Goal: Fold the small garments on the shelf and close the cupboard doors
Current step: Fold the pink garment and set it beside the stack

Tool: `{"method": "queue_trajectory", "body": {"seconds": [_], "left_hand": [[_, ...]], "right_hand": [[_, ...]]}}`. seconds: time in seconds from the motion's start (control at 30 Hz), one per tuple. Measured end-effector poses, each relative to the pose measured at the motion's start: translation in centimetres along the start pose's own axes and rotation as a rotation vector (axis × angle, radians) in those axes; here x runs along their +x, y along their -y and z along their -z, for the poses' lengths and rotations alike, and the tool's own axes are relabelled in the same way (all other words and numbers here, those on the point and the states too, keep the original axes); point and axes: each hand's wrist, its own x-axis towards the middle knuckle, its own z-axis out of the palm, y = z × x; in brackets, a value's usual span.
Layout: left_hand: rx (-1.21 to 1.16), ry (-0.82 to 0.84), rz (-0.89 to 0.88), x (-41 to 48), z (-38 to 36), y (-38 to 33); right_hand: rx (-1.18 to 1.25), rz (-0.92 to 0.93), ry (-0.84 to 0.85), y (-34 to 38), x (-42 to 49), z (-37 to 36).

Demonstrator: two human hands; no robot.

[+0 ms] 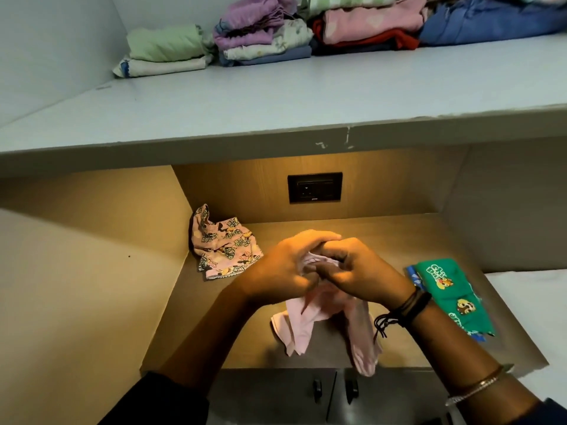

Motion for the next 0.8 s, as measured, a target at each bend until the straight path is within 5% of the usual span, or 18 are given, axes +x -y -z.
{"method": "queue_trajectory", "body": {"seconds": [0.23, 0.43, 0.53, 0.8], "left_hand": [[-0.044, -0.175, 0.101, -0.7, 1.8, 0.5], [-0.167, -0.271, 0.166, -0.6, 2.3, 0.4], [-0.224, -0.306, 0.192, -0.6, 3.1, 0.5], [-0.193, -0.414, 0.325, -1.2, 6.2, 3.3]], "right_hand": [[0.237, -0.170, -0.116, -1.0, -1.8, -1.1], [-0.101, -0.468, -0.286, -5.6, -6.5, -7.6], [-0.040, -0.609, -0.440, -7.8, -7.6, -9.5], [0.182, -0.681, -0.634, -10.0, -4.4, -5.0]]}}
